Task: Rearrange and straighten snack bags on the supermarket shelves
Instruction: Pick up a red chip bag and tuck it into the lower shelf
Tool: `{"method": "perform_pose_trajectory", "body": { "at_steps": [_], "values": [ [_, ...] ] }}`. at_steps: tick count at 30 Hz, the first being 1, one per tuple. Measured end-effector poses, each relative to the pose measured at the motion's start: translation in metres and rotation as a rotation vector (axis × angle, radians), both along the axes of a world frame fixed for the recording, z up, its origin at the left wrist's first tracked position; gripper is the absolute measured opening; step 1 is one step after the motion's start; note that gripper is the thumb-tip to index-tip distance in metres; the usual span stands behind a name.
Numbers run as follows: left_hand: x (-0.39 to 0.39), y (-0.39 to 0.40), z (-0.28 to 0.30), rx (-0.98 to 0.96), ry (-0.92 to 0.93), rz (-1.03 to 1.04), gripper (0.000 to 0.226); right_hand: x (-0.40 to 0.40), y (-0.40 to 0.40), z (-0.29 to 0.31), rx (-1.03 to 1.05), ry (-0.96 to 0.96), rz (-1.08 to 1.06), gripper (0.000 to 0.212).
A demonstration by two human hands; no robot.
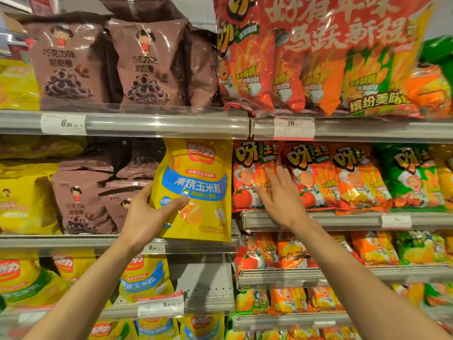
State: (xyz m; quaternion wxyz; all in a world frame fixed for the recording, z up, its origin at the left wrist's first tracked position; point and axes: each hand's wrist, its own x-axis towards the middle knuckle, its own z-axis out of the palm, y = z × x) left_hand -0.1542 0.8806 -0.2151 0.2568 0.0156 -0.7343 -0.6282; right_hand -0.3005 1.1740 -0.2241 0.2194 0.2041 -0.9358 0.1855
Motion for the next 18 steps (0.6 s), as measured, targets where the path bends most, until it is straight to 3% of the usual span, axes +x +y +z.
{"method": "perform_pose_trajectory", "body": {
  "at_steps": [5,7,13,15,18],
  "values": [
    [0.006,0.002,-0.008,0.000,0.028,0.001,0.046,0.032,0.003,-0.003,-0.242,0.108,0.003,0.050],
    [0.009,0.004,-0.013,0.006,0.033,0.001,0.049,0.047,-0.006,-0.006,-0.363,0.064,0.027,0.040],
    [0.016,0.009,-0.025,0.026,0.039,-0.003,0.051,0.073,-0.063,-0.010,-0.823,-0.779,0.329,0.048],
    [0.021,0.007,-0.029,0.012,0.022,-0.027,0.054,0.071,-0.073,-0.016,-0.985,-0.899,0.404,0.039],
    [0.028,0.000,-0.036,-0.035,-0.030,-0.076,0.058,0.070,-0.074,-0.026,-1.032,-0.938,0.455,0.045]
  ]
}}
